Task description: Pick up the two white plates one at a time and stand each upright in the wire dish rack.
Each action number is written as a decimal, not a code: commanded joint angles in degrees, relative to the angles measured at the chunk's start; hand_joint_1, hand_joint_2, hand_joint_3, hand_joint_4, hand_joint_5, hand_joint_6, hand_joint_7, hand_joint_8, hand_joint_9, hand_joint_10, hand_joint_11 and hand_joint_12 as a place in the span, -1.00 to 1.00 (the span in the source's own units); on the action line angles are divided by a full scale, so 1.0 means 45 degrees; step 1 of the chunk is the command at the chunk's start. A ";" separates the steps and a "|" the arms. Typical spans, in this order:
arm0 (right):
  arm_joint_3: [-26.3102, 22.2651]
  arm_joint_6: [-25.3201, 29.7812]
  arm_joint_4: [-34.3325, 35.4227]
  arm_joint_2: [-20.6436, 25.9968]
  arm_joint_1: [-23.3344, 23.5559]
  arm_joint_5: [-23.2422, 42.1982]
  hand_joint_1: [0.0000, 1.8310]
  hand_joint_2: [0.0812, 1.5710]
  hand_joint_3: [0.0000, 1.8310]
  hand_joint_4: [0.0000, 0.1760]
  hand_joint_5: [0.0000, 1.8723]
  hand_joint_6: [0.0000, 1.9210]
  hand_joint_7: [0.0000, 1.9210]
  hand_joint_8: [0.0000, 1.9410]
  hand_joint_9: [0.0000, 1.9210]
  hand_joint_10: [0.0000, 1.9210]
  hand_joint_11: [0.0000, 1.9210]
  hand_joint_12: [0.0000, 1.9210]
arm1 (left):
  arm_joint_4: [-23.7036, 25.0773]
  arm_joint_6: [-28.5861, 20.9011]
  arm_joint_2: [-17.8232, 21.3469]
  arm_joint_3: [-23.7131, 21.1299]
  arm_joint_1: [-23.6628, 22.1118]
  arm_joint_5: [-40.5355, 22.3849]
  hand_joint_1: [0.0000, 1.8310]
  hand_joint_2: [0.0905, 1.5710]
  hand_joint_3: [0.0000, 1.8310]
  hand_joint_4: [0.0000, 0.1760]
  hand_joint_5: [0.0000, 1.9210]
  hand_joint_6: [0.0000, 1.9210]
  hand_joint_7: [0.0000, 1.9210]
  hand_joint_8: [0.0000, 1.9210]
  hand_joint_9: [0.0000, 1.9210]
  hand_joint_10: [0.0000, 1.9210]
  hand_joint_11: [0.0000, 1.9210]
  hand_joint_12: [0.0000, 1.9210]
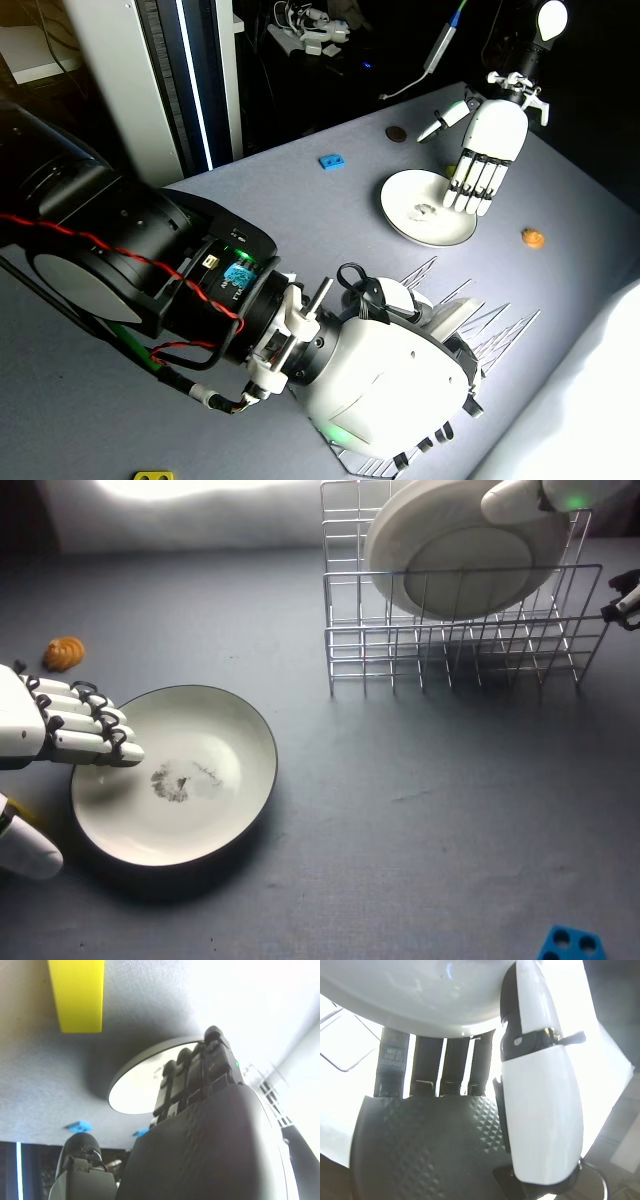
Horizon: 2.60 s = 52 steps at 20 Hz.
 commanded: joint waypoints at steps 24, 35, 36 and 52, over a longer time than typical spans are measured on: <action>0.0076 -0.0343 0.0311 -0.0044 -0.0339 0.2925 0.06 0.33 -1.00 -1.00 -0.22 -0.92 -0.13 -1.00 -0.19 -1.00 -0.72 0.33 | -0.1312 0.0986 -0.0019 0.0527 -0.0489 -0.0068 -1.00 0.23 -1.00 -1.00 -1.00 -1.00 -1.00 -1.00 -1.00 -1.00 -1.00 -1.00; 0.0029 -0.1876 0.0108 -0.0121 -0.0710 0.5731 0.02 0.36 -1.00 -1.00 -0.27 -0.99 -0.20 -1.00 -0.24 -0.99 -0.79 0.36 | -0.1316 0.1034 -0.0190 0.0554 0.0021 -0.0031 -1.00 0.23 -1.00 -1.00 -1.00 -1.00 -1.00 -1.00 -1.00 -1.00 -1.00 -1.00; 0.0028 -0.2288 -0.0061 -0.0171 -0.0824 0.6687 0.02 0.35 -1.00 -1.00 -0.28 -0.99 -0.20 -1.00 -0.24 -0.99 -0.78 0.36 | -0.1316 0.1034 -0.0210 0.0548 0.0124 0.0009 -1.00 0.23 -1.00 -1.00 -1.00 -1.00 -1.00 -1.00 -1.00 -1.00 -1.00 -1.00; -0.3214 -0.4048 -0.5635 -0.0115 -0.0216 0.6910 -0.04 0.34 -0.99 -1.00 -0.84 -1.00 -0.87 -1.00 -0.88 -1.00 -1.00 -0.37 | -0.1673 0.1015 -0.0397 0.0507 0.0738 0.0308 -1.00 0.23 -1.00 -1.00 -1.00 -1.00 -1.00 -1.00 -1.00 -1.00 -1.00 -1.00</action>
